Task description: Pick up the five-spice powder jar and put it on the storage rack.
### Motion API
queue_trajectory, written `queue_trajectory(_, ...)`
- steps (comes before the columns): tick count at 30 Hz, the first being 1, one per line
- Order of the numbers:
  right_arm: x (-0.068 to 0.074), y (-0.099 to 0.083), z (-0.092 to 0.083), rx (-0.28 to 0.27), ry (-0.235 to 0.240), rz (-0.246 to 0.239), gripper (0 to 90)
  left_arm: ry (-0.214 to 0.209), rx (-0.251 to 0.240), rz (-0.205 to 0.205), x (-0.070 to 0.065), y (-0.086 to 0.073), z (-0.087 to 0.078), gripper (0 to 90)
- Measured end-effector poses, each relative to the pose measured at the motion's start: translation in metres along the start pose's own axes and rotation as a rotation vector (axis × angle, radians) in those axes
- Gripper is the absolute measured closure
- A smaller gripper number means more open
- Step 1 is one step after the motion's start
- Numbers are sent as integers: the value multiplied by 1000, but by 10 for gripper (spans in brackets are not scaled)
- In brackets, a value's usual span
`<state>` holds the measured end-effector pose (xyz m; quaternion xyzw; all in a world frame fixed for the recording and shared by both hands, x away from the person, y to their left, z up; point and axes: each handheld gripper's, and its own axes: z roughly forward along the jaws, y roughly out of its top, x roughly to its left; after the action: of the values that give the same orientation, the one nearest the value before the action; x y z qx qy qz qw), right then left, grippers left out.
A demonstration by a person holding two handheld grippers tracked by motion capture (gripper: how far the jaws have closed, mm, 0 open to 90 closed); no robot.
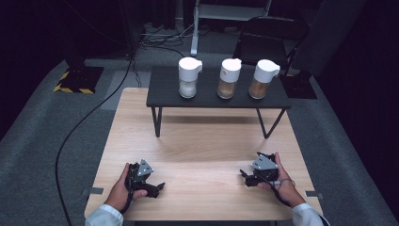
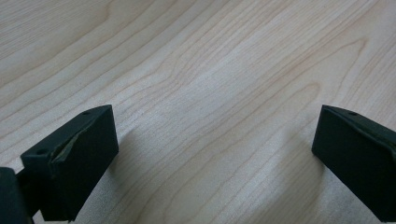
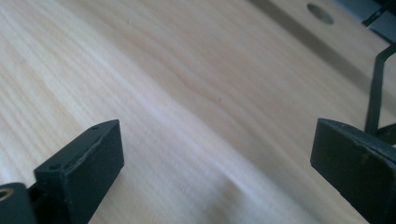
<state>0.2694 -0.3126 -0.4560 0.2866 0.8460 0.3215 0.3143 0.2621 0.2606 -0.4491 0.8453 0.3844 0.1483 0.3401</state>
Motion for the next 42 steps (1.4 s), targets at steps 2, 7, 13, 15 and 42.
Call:
queue_trajectory(2,0,-4,-1,5,3,12,24,1,0,1,0,0,0,0)
queue_trajectory(7,-8,-13,-5,7,16,69,24,0,0,0,0,0,0,0)
queue_trajectory(13,-19,-22,-10,20,34,146,24,1,0,2,0,0,0,0)
queue_trajectory(15,-23,-23,-12,29,43,170,24,0,0,1,0,0,0,0)
queue_trajectory(42,-57,-40,-25,108,103,367,2,-1,1,2,0,0,0,0)
